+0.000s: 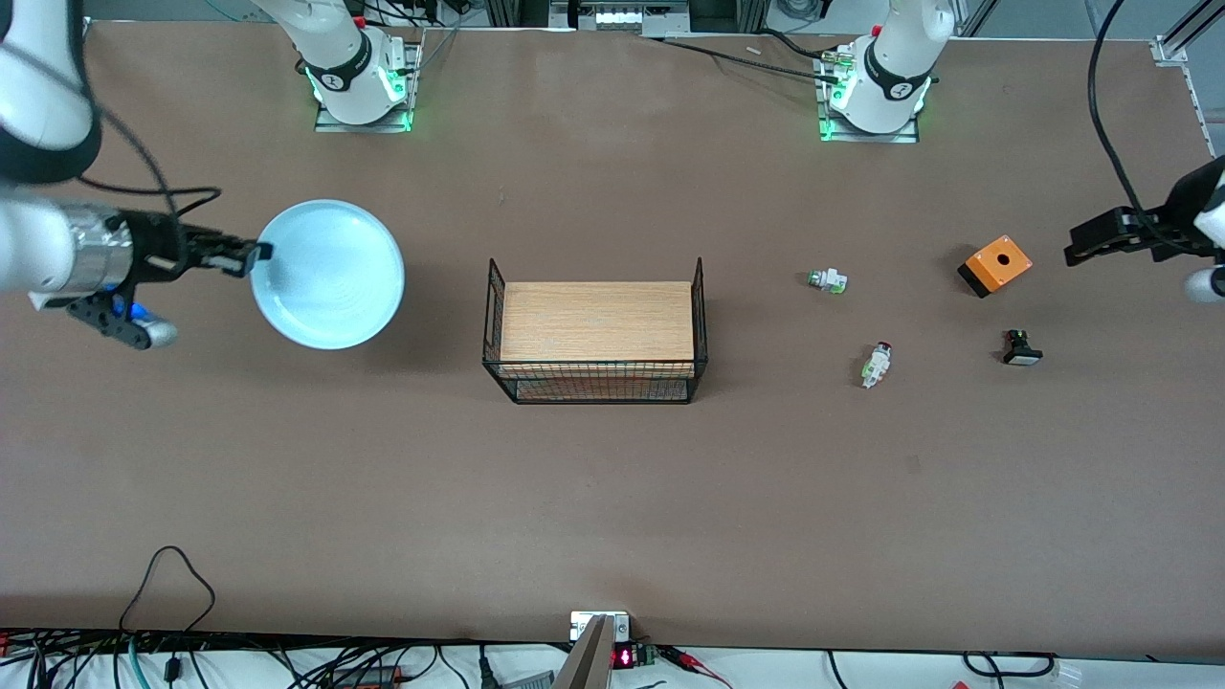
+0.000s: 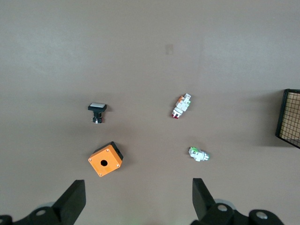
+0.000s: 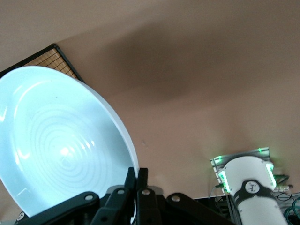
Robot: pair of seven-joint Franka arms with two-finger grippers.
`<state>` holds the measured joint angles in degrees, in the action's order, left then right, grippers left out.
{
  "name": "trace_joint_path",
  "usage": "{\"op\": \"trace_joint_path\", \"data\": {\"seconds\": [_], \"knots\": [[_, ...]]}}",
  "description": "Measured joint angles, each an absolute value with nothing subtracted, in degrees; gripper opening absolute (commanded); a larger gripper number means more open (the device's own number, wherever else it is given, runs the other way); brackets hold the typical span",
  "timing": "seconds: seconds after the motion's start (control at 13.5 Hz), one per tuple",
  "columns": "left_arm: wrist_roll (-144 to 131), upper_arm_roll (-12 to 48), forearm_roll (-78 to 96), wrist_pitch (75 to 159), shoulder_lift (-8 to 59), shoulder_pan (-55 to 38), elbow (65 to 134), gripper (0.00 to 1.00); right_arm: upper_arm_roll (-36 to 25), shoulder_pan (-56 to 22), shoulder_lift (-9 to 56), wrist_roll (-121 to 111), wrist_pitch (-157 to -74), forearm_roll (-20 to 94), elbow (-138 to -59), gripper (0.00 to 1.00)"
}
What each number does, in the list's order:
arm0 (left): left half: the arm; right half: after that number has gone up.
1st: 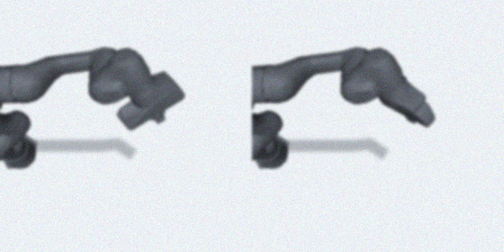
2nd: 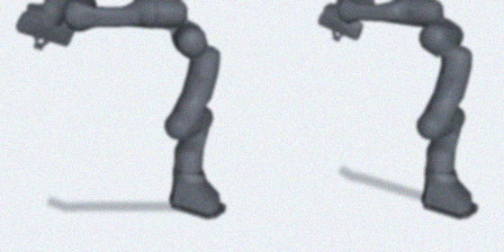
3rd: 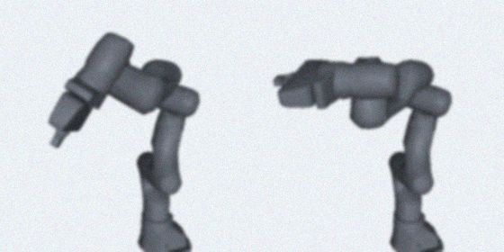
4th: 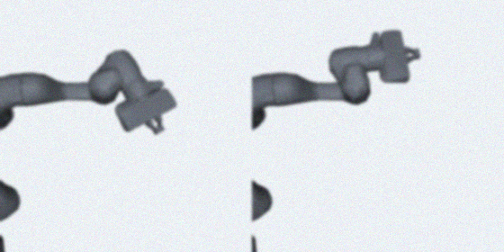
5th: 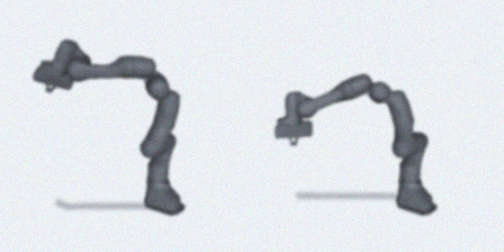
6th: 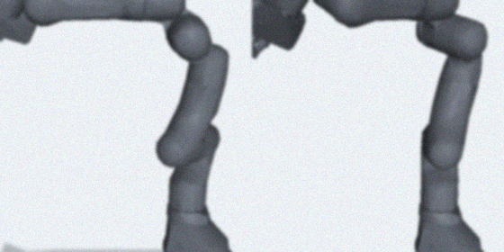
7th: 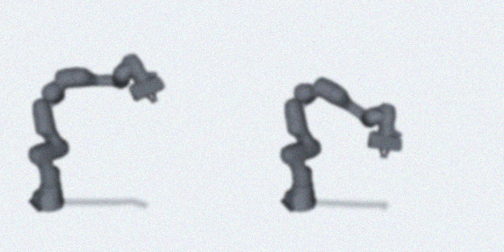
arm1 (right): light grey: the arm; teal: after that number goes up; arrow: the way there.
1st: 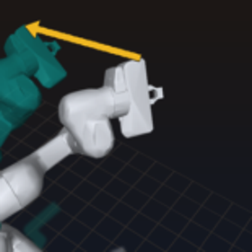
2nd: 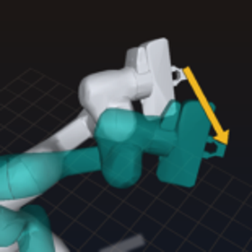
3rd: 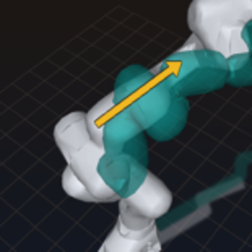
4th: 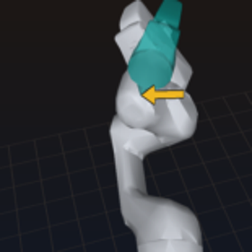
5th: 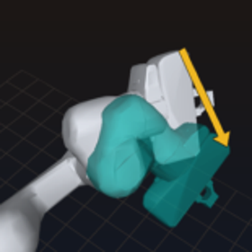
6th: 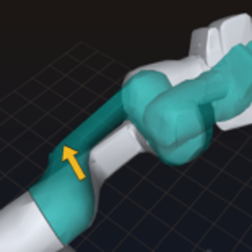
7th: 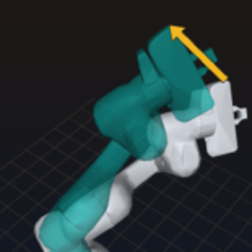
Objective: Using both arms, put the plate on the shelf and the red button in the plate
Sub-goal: 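Lift the plate with the right gripper and carry it toward the wooden basket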
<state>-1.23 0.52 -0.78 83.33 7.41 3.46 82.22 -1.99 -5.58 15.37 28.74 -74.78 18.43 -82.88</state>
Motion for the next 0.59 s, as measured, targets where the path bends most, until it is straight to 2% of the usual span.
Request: {"op": "trace_joint_path", "data": {"seconds": [0.15, 0.59], "knots": [[-1.2, 0.6, -0.8, 83.3, 7.5, 3.5, 82.2, 1.00, 0.9, -7.7, 15.4, 32.8, -74.9, 17.8, -82.2, 0.00], [-1.2, 0.9, -0.7, 83.3, 7.5, 3.5, 82.2, 1.00, 17.5, -8.3, 15.7, 45.7, -78.5, 7.3, -82.2, 0.00]]}}
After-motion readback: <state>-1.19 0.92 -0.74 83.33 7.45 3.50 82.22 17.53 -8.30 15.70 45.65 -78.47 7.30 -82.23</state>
